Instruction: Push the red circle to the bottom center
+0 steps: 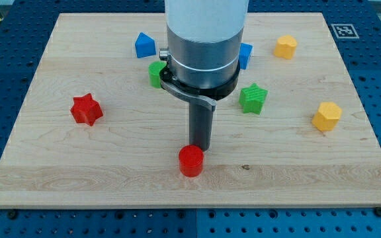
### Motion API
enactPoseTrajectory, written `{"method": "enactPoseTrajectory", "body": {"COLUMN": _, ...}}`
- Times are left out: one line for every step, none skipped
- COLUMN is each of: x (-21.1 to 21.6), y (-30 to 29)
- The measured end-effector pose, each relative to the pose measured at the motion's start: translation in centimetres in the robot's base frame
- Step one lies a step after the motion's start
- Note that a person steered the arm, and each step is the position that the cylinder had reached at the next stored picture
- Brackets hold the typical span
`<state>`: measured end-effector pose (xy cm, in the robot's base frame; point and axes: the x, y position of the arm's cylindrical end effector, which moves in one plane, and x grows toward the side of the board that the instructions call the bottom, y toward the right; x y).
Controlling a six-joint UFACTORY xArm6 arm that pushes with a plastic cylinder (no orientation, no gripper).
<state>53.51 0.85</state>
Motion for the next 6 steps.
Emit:
{"method": "enactPoseTrajectory", "body": {"x": 1.5, "y": -0.6}}
{"method": "enactPoseTrajectory", "body": {"x": 2.0, "y": -0.6}}
{"method": "enactPoseTrajectory", "body": {"x": 2.1, "y": -0.6}}
{"method": "enactPoseTrajectory", "body": {"x": 3.6, "y": -0.7}}
{"method": "enactPoseTrajectory", "body": {"x": -4.9, "y": -0.5}}
{"method": "enactPoseTrajectory", "body": {"x": -7.1, "y": -0.4}}
